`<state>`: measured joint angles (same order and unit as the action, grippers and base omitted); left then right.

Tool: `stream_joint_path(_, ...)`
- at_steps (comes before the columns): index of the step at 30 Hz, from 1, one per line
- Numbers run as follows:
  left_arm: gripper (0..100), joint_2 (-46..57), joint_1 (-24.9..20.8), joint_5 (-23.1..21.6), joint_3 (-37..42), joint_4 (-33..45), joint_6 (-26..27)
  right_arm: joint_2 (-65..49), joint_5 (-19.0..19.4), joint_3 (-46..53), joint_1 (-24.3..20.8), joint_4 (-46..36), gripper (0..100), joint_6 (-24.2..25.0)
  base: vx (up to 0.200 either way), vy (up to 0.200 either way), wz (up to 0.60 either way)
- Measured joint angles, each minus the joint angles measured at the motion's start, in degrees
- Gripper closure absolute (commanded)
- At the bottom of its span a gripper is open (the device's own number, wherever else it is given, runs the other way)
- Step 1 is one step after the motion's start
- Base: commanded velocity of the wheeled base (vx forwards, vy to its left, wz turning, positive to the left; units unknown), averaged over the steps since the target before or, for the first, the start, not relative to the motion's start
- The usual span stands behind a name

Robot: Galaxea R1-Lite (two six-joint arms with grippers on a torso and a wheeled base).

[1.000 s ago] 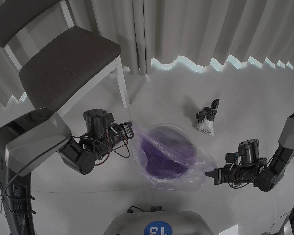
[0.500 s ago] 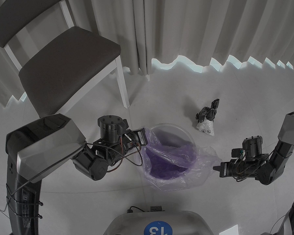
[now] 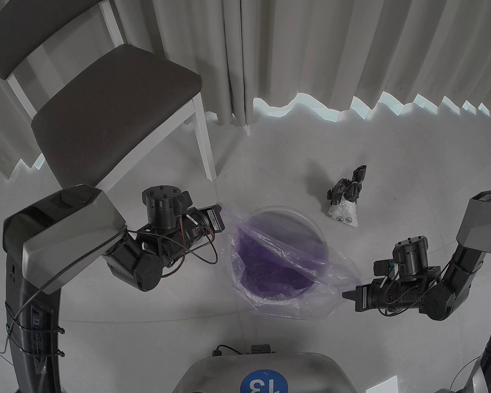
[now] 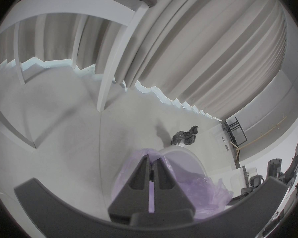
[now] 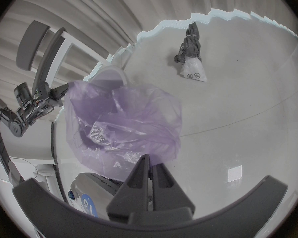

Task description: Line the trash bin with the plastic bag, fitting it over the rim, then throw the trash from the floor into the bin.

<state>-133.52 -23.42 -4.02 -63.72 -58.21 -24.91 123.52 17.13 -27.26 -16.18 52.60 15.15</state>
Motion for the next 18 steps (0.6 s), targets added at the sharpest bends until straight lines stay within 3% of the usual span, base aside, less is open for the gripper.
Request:
stream_joint_path(9, 100, -0.4, -0.43, 0.0, -2.4, 1.12, 0.06, 0.0, 0.0, 0.63, -0.2, 0.9, 100, -0.43, 0.0, 0.0, 0.0)
stream_joint_path(10, 100, -0.44, -0.43, 0.0, -2.67, 1.66, 0.13, -0.02, 0.0, 0.89, -0.22, 0.96, 0, -0.57, 0.0, 0.0, 0.0)
stream_joint_path(18, 100, 0.06, -0.48, 0.11, -4.06, 3.83, 0.28, -1.27, -0.02, 2.45, -0.11, 1.23, 0, -2.22, 0.0, 0.0, 0.0)
